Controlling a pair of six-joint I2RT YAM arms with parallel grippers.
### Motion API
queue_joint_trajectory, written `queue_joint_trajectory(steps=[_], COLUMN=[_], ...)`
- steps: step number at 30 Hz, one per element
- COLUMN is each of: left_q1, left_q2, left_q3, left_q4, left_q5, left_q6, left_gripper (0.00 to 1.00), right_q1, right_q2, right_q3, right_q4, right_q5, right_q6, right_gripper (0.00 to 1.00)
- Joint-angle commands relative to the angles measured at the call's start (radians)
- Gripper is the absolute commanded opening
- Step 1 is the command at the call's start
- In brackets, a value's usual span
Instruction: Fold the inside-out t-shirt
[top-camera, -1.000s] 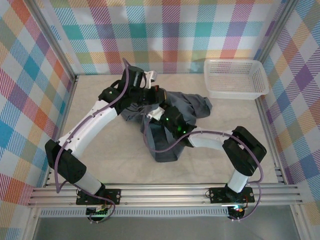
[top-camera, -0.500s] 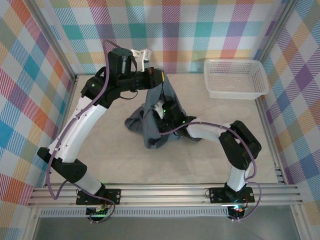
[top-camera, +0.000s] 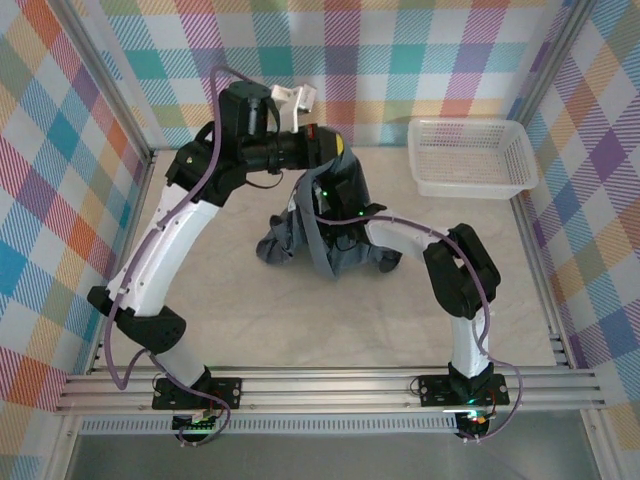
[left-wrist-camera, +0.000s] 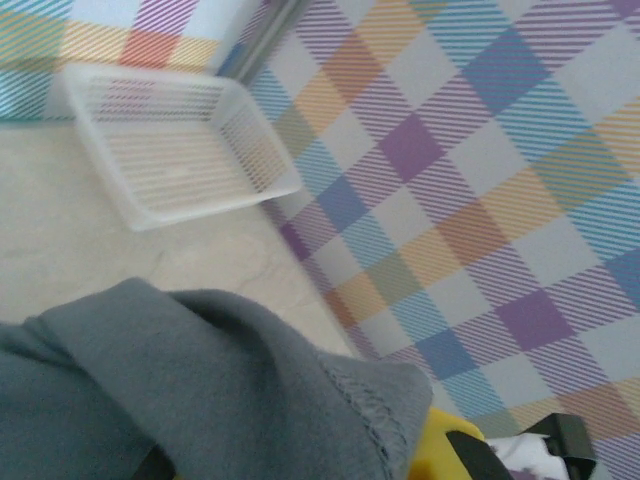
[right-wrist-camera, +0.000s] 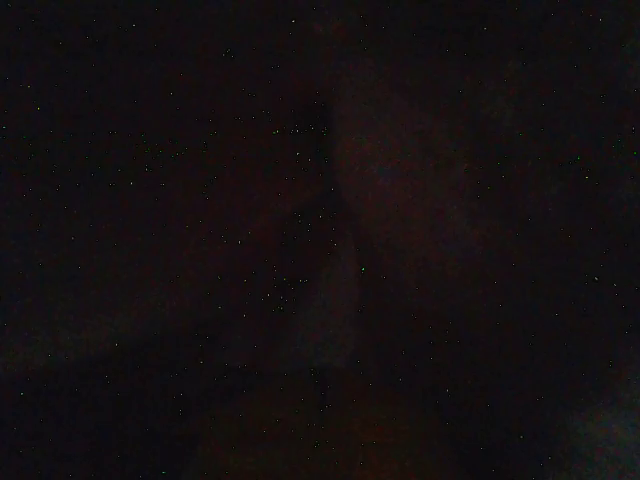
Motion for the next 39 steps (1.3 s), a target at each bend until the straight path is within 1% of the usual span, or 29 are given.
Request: queue_joint_trajectory(steps=[1,4,8,9,10,13,16,17,18,19,20,23,25,27,29,31,33,34,35,36,37,38,39], left_q1=[-0.044,-0.085,-0.134,-0.139,-0.14,-0.149,-0.177,-0.191,-0.203,-0.215,-0.227,-0.258,-0.275,-0.284,-0.288,-0.288,-0.289,-0.287,-0.283,-0.272,-0.239,-0.187,-0.13], left_q2=[0.032,0.079,0.173,0.183,0.18,0.154,0.126,0.118,0.112,0.106,0.1,0.085,0.074,0.067,0.057,0.044,0.032,0.031,0.037,0.048,0.063,0.085,0.101], left_q3=[0.097,0.183,0.405,0.428,0.429,0.388,0.341,0.327,0.32,0.315,0.314,0.316,0.315,0.315,0.307,0.293,0.269,0.261,0.263,0.269,0.279,0.293,0.296], left_q4=[0.051,0.074,-0.006,-0.025,-0.038,-0.05,-0.053,-0.06,-0.067,-0.077,-0.085,-0.094,-0.106,-0.119,-0.13,-0.129,-0.119,-0.121,-0.132,-0.147,-0.169,-0.201,-0.227], left_q5=[0.074,0.09,0.093,0.088,0.078,0.07,0.069,0.054,0.038,0.024,0.019,-0.001,-0.022,-0.053,-0.09,-0.125,-0.215,-0.286,-0.39,-0.469,-0.537,-0.559,-0.557], left_q6=[0.003,-0.012,0.021,0.034,0.051,0.104,0.188,0.219,0.245,0.277,0.304,0.375,0.416,0.444,0.462,0.474,0.475,0.474,0.465,0.455,0.435,0.403,0.358], left_gripper=[0.0,0.0,0.0,0.0,0.0,0.0,0.0,0.0,0.0,0.0,0.0,0.0,0.0,0.0,0.0,0.0,0.0,0.0,0.0,0.0,0.0,0.0,0.0], right_q1=[-0.006,-0.006,-0.006,-0.006,-0.006,-0.006,-0.006,-0.006,-0.006,-0.006,-0.006,-0.006,-0.006,-0.005,-0.002,-0.001,0.0,0.001,0.001,0.001,0.002,0.004,0.003], right_q2=[-0.008,0.062,0.154,0.155,0.149,0.131,0.152,0.172,0.193,0.217,0.24,0.301,0.336,0.362,0.381,0.393,0.387,0.372,0.346,0.312,0.267,0.215,0.168], right_q3=[0.071,0.088,0.144,0.152,0.158,0.187,0.254,0.285,0.312,0.332,0.342,0.343,0.344,0.339,0.336,0.324,0.296,0.277,0.253,0.229,0.198,0.165,0.135], right_q4=[-0.098,-0.117,-0.186,-0.203,-0.217,-0.296,-0.432,-0.497,-0.55,-0.599,-0.633,-0.673,-0.682,-0.684,-0.693,-0.687,-0.664,-0.645,-0.621,-0.599,-0.568,-0.541,-0.519], right_q5=[0.015,0.036,0.034,0.03,0.028,0.051,0.052,0.053,0.053,0.053,0.06,0.075,0.077,0.077,0.066,0.042,0.005,-0.007,-0.025,-0.041,-0.051,-0.061,-0.069], right_q6=[0.132,0.18,0.189,0.187,0.184,0.162,0.132,0.12,0.112,0.1,0.09,0.073,0.071,0.07,0.063,0.054,0.045,0.043,0.039,0.034,0.034,0.032,0.031], right_gripper=[0.0,0.0,0.0,0.03,0.13,0.48,0.71,0.83,0.9,0.93,0.96,0.98,0.98,0.95,0.91,0.84,0.69,0.56,0.44,0.31,0.15,0.0,0.0])
